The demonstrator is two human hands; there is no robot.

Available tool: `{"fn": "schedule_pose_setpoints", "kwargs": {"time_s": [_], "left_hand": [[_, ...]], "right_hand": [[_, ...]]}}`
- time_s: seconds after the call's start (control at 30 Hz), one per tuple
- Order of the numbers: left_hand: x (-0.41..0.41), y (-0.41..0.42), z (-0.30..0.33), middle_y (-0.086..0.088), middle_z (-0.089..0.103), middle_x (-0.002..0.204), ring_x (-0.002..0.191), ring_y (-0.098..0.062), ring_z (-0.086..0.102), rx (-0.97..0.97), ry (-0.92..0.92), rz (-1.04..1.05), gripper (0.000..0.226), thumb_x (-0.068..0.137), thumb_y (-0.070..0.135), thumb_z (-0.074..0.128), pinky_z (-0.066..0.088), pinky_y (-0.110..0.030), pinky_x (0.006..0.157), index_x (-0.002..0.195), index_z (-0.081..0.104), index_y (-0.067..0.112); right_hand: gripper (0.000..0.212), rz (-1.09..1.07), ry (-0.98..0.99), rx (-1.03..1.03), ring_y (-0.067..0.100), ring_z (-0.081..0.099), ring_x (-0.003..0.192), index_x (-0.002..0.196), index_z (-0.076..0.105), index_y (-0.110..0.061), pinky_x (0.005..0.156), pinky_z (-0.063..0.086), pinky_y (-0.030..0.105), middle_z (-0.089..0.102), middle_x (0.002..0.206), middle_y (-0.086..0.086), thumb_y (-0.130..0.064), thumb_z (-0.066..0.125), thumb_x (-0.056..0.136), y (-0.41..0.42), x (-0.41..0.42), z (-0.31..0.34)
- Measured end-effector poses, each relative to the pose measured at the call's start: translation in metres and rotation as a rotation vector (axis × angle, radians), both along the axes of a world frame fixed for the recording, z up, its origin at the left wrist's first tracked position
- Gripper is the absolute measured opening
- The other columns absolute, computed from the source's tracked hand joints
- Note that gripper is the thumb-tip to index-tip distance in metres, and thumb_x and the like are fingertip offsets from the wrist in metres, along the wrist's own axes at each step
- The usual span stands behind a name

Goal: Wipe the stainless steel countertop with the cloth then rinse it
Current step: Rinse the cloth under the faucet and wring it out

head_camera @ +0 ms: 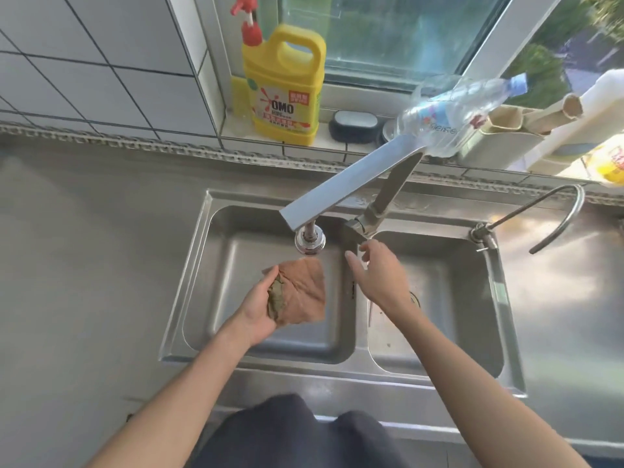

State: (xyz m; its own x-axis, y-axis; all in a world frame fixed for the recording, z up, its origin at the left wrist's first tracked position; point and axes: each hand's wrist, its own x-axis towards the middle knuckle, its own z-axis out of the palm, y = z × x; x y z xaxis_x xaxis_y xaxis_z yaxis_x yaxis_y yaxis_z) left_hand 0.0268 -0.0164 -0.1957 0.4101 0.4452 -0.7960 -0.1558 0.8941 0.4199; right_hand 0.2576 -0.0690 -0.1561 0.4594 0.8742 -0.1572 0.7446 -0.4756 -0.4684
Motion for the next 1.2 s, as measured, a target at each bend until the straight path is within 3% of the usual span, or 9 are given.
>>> {"fn": "schedule_pose_setpoints", "kwargs": {"time_s": [0.1,0.23,0.47,0.67,0.83,0.97,1.03,1.1,1.2], "left_hand": [[0.006,0.001,-0.004,-0.008,0.078,0.117,0.100,-0.024,0.078,-0.013,0.013,0.066,0.054,0.104,0.055,0.043,0.054,-0.041,0.098,0.099,0.085,0.020],[0.017,0.002,-0.007,-0.007,0.080,0.110,0.092,-0.021,0.079,-0.035,0.046,0.122,0.053,0.103,0.055,0.045,0.057,-0.038,0.087,0.097,0.083,0.018],[0.030,0.009,-0.008,-0.011,0.076,0.122,0.115,-0.030,0.070,-0.051,0.065,0.162,0.049,0.102,0.055,0.048,0.054,-0.045,0.101,0.123,0.071,0.018],[0.037,0.015,-0.015,-0.007,0.081,0.108,0.089,-0.024,0.080,-0.070,0.080,0.164,0.046,0.102,0.056,0.049,0.064,-0.039,0.072,0.110,0.075,0.019],[0.045,0.019,-0.019,-0.005,0.081,0.105,0.087,-0.022,0.080,-0.077,0.105,0.159,0.045,0.102,0.056,0.048,0.063,-0.038,0.071,0.110,0.074,0.021],[0.049,0.021,-0.022,-0.003,0.082,0.101,0.085,-0.021,0.080,-0.085,0.111,0.170,0.039,0.101,0.056,0.052,0.062,-0.039,0.072,0.101,0.075,0.024],[0.052,0.022,-0.022,-0.004,0.081,0.104,0.092,-0.023,0.078,-0.084,0.099,0.160,0.040,0.100,0.056,0.052,0.062,-0.037,0.072,0.108,0.074,0.024],[0.054,0.024,-0.021,-0.007,0.079,0.115,0.105,-0.027,0.074,-0.087,0.092,0.143,0.045,0.100,0.055,0.053,0.061,-0.038,0.076,0.123,0.072,0.021],[0.057,0.028,-0.020,-0.012,0.071,0.132,0.122,-0.031,0.067,-0.085,0.062,0.109,0.056,0.100,0.056,0.052,0.061,-0.038,0.074,0.137,0.066,0.016]], "right_hand": [[0.049,0.068,-0.272,-0.150,0.038,0.064,0.105,0.114,0.060,-0.008,0.084,0.050,0.045,0.065,0.111,0.013,-0.054,0.056,0.097,0.025,0.026,0.006],[0.046,0.161,-0.169,-0.493,0.042,0.070,0.105,0.118,0.063,-0.001,0.089,0.053,0.040,0.068,0.120,0.019,-0.040,0.041,0.106,0.051,0.033,0.004],[0.042,0.229,-0.161,-0.390,0.044,0.073,0.088,0.100,0.062,0.000,0.083,0.058,0.042,0.070,0.101,0.024,-0.027,0.032,0.109,0.052,0.038,-0.007],[0.044,0.252,-0.182,-0.338,0.046,0.069,0.099,0.106,0.067,0.002,0.077,0.051,0.041,0.069,0.109,0.026,-0.027,0.034,0.110,0.054,0.031,-0.024],[0.046,0.234,-0.167,-0.334,0.048,0.067,0.103,0.107,0.067,0.003,0.081,0.051,0.043,0.067,0.113,0.027,-0.029,0.034,0.110,0.055,0.031,-0.030],[0.050,0.103,-0.008,-0.351,0.035,0.072,0.056,0.077,0.057,-0.002,0.060,0.054,0.034,0.068,0.078,0.016,-0.036,0.037,0.107,0.051,0.032,-0.028],[0.049,-0.075,0.264,-0.378,0.028,0.067,0.039,0.075,0.057,-0.001,0.047,0.055,0.031,0.068,0.052,0.012,-0.042,0.050,0.102,0.041,0.029,-0.031],[0.056,-0.247,0.566,-0.447,0.032,0.070,0.042,0.080,0.059,0.007,0.042,0.059,0.037,0.068,0.049,0.013,-0.046,0.059,0.098,0.030,0.020,-0.036],[0.071,-0.255,0.654,-0.453,0.034,0.075,0.059,0.093,0.067,0.005,0.054,0.065,0.041,0.075,0.070,0.016,-0.065,0.052,0.095,0.028,0.006,-0.048]]}}
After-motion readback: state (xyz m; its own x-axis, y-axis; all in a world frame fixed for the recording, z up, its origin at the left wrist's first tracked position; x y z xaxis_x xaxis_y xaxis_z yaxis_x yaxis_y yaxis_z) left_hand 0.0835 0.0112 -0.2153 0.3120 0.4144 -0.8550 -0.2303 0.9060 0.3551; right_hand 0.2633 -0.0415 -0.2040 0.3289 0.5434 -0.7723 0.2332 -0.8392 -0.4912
